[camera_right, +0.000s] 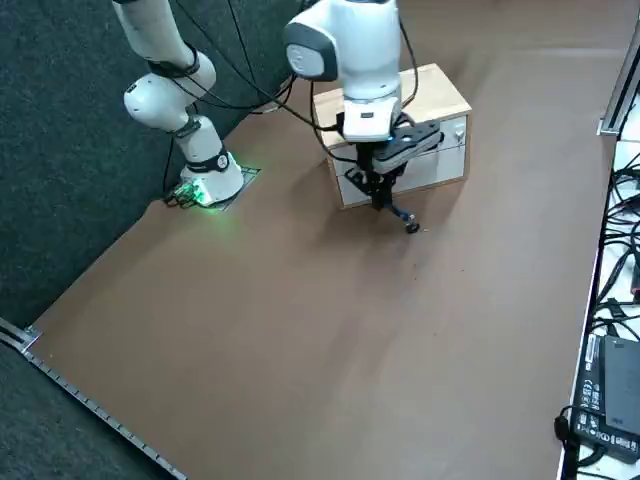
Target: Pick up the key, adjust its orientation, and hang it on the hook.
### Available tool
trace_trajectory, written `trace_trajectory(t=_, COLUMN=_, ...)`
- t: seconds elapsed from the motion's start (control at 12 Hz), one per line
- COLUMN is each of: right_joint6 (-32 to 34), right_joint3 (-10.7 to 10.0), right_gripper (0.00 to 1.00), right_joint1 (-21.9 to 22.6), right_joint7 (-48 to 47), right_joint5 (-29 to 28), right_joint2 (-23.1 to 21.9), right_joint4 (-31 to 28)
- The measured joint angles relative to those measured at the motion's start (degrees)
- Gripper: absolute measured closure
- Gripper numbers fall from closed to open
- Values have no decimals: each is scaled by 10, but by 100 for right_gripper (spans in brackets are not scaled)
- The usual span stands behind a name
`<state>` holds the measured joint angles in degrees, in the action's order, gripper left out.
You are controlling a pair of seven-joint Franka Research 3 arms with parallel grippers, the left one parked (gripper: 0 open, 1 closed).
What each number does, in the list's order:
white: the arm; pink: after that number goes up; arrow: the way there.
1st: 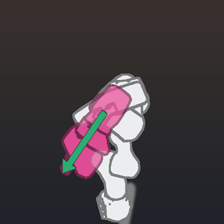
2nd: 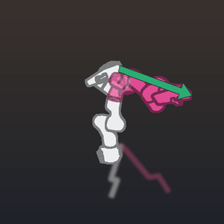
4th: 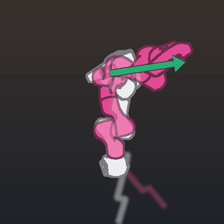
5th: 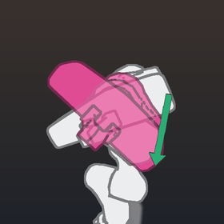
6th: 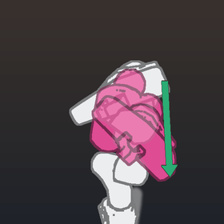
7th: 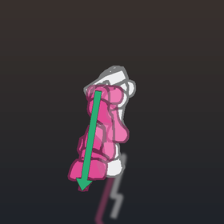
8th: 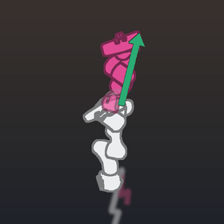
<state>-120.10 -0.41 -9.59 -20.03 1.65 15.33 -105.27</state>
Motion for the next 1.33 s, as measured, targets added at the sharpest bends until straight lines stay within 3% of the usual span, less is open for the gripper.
trace_trajectory(t=0.5, right_joint6=-1, right_joint3=0, right_gripper=96, right_joint1=46, right_joint7=155, right_joint5=0, right_joint2=53, right_joint4=48)
trace_trajectory(t=1.33, right_joint6=-3, right_joint3=1, right_gripper=96, right_joint1=116, right_joint7=338, right_joint5=0, right_joint2=77, right_joint4=67)
